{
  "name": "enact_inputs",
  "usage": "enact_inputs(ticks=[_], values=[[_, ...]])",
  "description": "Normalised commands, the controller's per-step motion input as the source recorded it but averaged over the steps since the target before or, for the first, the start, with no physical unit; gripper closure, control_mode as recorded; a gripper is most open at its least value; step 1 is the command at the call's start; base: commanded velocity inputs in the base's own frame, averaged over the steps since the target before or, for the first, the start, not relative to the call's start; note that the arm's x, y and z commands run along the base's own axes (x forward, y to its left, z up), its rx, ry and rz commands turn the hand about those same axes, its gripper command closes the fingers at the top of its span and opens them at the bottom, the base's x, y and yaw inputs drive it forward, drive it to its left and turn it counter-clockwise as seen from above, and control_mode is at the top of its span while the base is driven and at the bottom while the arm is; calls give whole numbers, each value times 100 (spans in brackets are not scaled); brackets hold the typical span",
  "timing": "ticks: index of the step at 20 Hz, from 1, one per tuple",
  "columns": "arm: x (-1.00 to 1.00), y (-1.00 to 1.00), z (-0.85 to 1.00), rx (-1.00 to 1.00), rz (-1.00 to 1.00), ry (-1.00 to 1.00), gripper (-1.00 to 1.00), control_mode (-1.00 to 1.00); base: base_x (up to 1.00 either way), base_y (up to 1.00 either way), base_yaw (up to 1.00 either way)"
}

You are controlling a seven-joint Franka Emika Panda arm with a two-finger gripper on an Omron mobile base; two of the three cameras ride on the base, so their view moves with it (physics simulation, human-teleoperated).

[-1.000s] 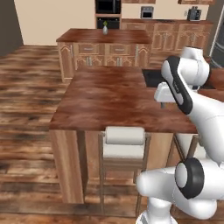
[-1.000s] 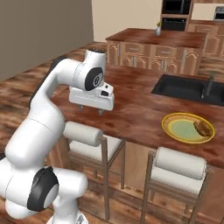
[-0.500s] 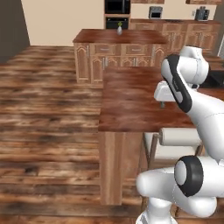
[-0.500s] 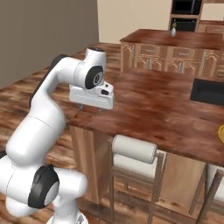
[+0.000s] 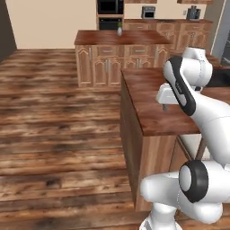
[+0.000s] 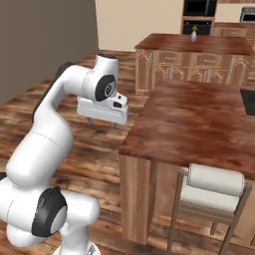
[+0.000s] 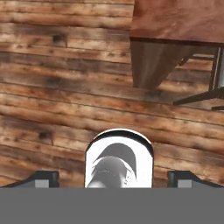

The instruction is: Move the hot dog bun to the plate on the dining table and place the condiment next to that plate. Then navigate to the fridge and take the sausage and place it on the plate as well.

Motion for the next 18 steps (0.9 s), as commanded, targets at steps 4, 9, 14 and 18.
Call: enact_inputs(ticks=[4,9,14,18], values=[[0,0,0,0,0,0,-100,100,57,100,-29],[0,0,0,0,0,0,-100,100,85,100,-23],[0,0,0,0,0,0,-100,100,96,100,-23],[0,0,0,0,0,0,-100,100,99,99,-30]])
